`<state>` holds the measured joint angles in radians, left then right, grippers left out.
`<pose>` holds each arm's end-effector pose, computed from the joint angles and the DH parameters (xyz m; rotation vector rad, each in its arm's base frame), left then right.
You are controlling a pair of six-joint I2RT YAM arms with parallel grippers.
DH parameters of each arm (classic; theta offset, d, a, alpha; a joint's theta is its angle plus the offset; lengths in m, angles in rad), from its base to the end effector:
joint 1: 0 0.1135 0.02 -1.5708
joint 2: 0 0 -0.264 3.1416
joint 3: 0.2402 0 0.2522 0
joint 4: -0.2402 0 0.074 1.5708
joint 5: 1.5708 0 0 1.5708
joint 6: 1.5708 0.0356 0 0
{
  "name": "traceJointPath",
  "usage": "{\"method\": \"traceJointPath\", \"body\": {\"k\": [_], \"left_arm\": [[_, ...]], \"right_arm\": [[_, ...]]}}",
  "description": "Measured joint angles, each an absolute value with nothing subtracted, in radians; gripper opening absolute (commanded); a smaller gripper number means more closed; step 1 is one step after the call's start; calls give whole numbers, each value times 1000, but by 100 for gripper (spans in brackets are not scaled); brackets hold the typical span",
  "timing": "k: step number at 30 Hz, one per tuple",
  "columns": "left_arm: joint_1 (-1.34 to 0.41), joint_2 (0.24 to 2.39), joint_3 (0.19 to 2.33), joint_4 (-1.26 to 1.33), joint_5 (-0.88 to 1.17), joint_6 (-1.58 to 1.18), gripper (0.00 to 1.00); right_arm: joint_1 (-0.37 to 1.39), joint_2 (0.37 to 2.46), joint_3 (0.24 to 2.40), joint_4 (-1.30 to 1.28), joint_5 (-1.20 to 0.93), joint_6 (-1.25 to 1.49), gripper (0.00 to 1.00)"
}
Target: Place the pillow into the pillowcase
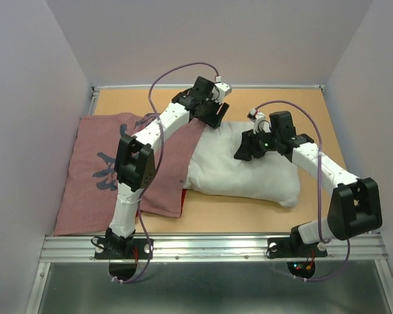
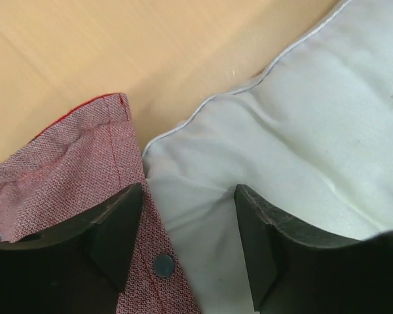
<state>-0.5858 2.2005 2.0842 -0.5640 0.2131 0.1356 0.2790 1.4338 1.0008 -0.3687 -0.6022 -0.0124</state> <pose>0.4211 -0.2884 0.2896 0.9113 2.0871 -0.4794 0.2861 0.1029 0.2525 -0.6276 2.2613 0.8419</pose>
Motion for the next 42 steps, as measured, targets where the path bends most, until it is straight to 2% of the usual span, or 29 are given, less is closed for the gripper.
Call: {"method": "traceJointPath", "body": {"k": [1,2,5,9,10,11,15,19,24,29,30,32,33,35,36,38,41,42], "left_arm": [[-588,2172,2043,-536,201,137,79],[-590,2131,2000,-521,184,146,83],[-592,2015,1943,-523,120,149,94],[-601,1813,1863,-516,23,144,98],[-610,1743,1811,-510,-14,150,98],[-625,1667,1747,-500,-49,155,98],[-701,1517,1587,-521,-129,179,98],[-739,1522,1483,-541,-164,186,95],[-750,1640,1440,-597,-263,190,82],[-753,1679,1441,-601,-323,191,65],[-752,1679,1450,-606,-324,194,58],[-748,1679,1472,-617,-321,202,52],[-746,1679,1489,-629,-308,206,40],[-744,1678,1522,-647,-274,218,25],[-742,1678,1534,-653,-255,225,14],[-739,1679,1576,-680,-199,240,2],[-730,1690,1661,-733,-68,263,0],[-724,1701,1690,-742,-20,266,0]], "right_arm": [[278,1428,1002,-376,-617,-2,65],[276,1417,1002,-384,-635,10,74],[276,1380,1016,-417,-664,37,91],[276,1343,1082,-445,-634,30,94],[276,1343,1107,-446,-629,28,94],[276,1345,1125,-445,-628,26,99],[281,1387,1154,-445,-637,22,100],[305,1465,1153,-464,-624,17,100],[356,1493,1153,-464,-564,-6,100],[363,1501,1146,-460,-544,-7,92],[362,1501,1140,-459,-542,-7,88],[362,1503,1134,-455,-541,-7,82],[362,1507,1131,-452,-542,-8,76],[362,1514,1131,-449,-542,-9,66],[362,1518,1131,-447,-542,-8,63],[361,1525,1131,-445,-545,-3,52],[361,1540,1131,-445,-559,14,40],[360,1546,1131,-445,-567,22,31]]}}
